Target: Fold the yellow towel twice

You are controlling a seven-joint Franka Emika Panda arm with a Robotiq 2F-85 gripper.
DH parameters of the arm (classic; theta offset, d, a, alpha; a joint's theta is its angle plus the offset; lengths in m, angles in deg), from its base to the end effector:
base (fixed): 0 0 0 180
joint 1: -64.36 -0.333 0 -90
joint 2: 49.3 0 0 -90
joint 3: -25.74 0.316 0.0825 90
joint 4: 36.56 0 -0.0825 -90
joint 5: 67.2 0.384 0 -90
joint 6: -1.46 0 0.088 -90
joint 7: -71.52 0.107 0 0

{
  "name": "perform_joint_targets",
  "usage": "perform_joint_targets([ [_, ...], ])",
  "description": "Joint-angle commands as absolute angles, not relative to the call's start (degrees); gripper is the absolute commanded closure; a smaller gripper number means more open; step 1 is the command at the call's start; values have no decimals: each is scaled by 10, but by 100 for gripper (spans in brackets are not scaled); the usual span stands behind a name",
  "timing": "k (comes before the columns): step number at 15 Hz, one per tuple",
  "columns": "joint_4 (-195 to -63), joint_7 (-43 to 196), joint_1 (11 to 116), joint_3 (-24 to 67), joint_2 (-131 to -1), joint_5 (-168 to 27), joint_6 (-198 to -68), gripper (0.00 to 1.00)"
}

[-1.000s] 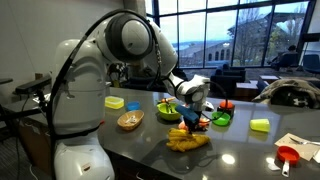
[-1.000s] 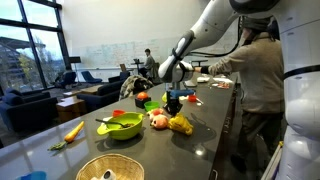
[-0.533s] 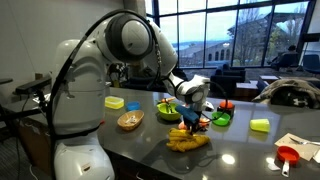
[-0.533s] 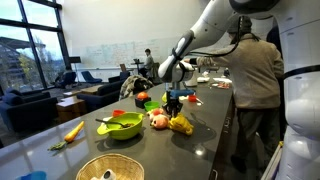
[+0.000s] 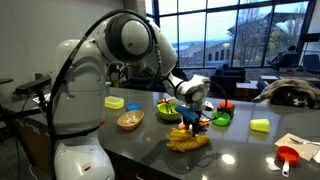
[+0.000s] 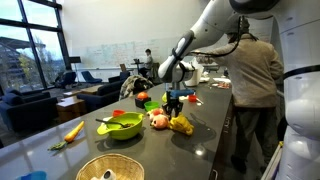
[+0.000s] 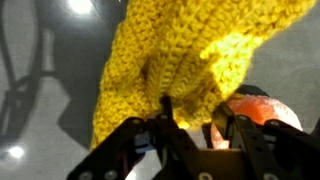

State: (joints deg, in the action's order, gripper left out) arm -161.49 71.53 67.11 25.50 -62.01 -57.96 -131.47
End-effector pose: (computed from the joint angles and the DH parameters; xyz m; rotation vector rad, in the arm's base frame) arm 0.5482 -0.0257 0.2812 -3.0141 0.2524 0.1196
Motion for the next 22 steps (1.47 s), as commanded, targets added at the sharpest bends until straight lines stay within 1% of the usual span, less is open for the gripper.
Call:
perform_joint_targets([
  [1,-1626,755,661,242,-598,-626,-1308,21],
  [4,-1630,769,661,237,-588,-656,-1298,2],
  [5,-1633,770,661,237,-579,-661,-1292,0],
  [17,-1697,775,659,243,-466,-699,-1232,0],
  [22,-1743,773,655,251,-446,-686,-1240,0],
])
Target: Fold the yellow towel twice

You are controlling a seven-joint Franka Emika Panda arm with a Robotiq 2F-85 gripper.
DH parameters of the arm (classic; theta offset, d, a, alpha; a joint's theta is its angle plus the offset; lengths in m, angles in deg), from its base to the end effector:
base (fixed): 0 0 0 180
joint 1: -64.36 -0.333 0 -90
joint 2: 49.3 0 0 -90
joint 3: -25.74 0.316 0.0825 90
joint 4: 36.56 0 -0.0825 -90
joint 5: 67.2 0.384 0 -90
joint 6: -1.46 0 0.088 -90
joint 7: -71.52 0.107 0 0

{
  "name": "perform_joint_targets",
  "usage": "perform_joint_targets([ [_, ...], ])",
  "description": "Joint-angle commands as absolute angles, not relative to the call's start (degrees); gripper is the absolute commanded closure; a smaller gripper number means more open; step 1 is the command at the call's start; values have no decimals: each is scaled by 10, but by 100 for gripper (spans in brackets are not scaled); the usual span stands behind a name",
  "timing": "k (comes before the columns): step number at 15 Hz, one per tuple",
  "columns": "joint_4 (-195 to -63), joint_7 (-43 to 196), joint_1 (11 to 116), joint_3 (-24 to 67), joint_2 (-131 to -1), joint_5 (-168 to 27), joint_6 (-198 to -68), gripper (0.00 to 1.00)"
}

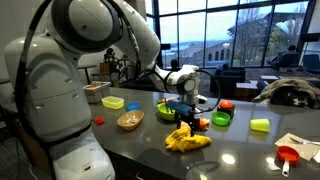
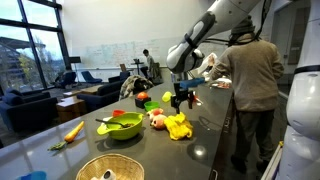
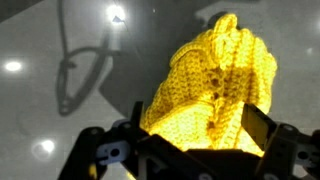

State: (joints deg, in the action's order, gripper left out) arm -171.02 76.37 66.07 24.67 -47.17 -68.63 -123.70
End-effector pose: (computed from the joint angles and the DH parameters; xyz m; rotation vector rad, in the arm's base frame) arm 0.4835 -0.0244 0.3371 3.1091 -0.1828 -0.1946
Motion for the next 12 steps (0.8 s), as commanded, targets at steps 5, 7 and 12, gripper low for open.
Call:
perform_joint_targets([
  [5,-1753,763,643,259,-493,-667,-1356,0],
  [7,-1738,758,646,255,-530,-663,-1391,0],
  [12,-1712,752,659,241,-591,-667,-1444,0],
])
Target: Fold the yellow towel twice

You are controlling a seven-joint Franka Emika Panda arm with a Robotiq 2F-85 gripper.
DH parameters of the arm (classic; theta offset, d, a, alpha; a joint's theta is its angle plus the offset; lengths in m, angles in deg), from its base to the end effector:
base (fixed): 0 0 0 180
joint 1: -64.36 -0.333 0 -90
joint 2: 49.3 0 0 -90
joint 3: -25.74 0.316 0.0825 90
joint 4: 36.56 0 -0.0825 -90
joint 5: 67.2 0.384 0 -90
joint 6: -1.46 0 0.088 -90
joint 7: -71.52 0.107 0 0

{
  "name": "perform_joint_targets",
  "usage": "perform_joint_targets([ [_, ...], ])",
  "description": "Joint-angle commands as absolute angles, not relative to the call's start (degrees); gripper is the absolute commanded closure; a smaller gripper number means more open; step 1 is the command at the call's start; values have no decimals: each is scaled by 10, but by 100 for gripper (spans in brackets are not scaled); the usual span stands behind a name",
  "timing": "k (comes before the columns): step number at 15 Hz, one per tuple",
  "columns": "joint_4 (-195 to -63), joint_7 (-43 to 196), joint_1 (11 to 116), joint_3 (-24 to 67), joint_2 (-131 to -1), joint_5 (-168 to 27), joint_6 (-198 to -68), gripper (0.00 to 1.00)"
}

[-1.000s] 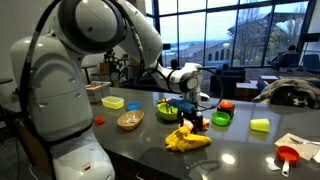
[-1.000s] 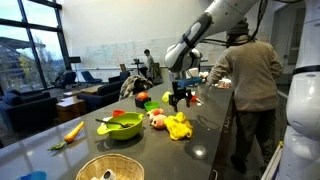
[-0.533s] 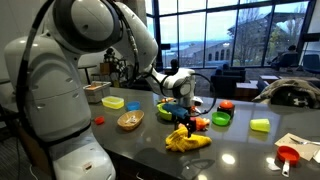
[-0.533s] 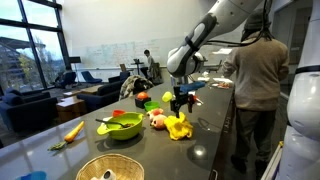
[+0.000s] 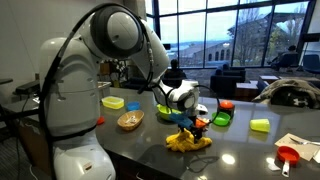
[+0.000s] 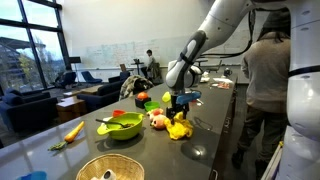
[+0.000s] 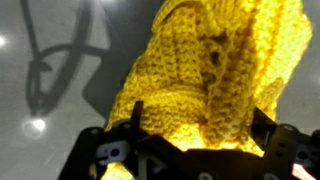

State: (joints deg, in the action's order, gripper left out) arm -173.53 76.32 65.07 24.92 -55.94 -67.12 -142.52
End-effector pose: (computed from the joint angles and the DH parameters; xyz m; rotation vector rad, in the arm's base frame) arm 0.5012 -0.0135 0.2707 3.1361 -0.1750 0.0102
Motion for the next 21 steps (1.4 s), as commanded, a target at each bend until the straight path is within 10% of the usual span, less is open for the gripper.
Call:
perform_joint_targets([
  [1,-1707,750,662,239,-597,-666,-1447,0],
  [21,-1655,722,693,208,-596,-640,-1421,0],
])
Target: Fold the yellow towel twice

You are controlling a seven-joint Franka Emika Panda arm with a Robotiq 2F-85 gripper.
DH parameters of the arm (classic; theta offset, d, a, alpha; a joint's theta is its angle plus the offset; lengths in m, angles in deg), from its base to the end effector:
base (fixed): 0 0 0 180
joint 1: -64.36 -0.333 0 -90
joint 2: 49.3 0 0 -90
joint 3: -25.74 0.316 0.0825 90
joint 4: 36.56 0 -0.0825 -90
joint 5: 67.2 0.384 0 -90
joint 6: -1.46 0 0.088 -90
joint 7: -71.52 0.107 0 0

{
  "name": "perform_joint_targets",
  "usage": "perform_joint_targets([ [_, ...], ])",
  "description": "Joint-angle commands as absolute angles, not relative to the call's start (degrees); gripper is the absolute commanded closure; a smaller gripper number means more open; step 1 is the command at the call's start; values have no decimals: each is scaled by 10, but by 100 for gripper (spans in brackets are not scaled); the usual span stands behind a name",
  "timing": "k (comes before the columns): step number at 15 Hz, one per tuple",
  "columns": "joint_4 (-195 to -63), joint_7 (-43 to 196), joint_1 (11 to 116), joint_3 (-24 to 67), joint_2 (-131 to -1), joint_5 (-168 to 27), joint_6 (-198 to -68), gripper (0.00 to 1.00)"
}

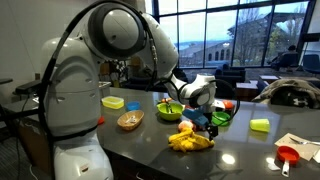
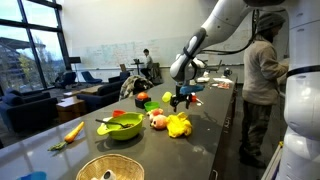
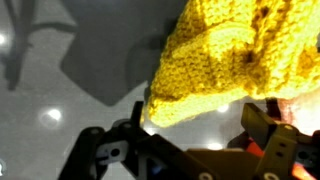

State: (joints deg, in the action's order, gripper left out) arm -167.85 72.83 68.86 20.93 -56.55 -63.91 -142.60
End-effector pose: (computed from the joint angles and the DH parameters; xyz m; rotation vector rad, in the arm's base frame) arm 0.5286 -0.0871 0.3051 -3.0988 0.3564 -0.1538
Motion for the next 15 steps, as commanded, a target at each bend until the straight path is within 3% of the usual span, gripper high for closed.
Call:
perform_joint_targets([
  [1,-1651,719,694,209,-604,-639,-1419,0],
  [4,-1639,720,694,209,-628,-641,-1422,0],
  [5,-1635,719,694,209,-633,-642,-1422,19],
  [15,-1608,719,692,213,-652,-638,-1416,94],
])
